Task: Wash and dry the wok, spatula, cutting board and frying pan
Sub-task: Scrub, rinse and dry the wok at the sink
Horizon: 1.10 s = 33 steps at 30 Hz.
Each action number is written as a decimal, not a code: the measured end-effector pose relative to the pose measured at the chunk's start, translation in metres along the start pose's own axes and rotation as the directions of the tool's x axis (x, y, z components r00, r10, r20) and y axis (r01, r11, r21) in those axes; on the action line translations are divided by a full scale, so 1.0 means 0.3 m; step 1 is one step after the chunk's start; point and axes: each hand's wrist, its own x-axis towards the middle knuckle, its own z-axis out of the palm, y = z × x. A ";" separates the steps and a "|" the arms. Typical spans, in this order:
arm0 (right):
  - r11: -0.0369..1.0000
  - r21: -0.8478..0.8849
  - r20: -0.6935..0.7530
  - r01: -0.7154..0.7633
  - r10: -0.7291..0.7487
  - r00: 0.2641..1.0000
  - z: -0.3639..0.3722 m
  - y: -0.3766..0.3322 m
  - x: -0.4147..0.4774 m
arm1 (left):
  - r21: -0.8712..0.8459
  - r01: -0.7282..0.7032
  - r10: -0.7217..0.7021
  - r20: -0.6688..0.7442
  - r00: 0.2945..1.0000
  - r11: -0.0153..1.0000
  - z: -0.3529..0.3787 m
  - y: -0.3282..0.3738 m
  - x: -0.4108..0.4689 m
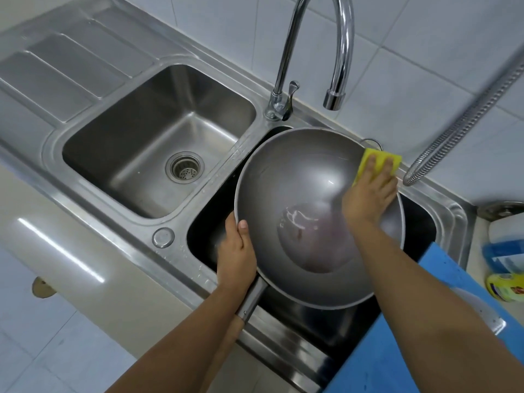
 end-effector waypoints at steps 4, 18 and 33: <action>0.971 -0.009 0.191 0.239 -0.233 0.953 0.011 -0.136 -0.014 | 0.009 0.006 -0.006 -0.001 1.000 1.000 0.001 0.008 0.001; 0.938 -0.340 0.308 0.066 0.045 0.950 -0.108 0.249 -0.211 | 0.006 -0.011 0.011 -0.017 1.000 1.000 0.000 -0.001 0.001; 0.880 0.475 0.663 0.019 -0.372 0.650 -0.148 -0.069 -0.622 | 0.099 0.004 -0.002 -0.021 1.000 0.995 0.003 0.003 0.003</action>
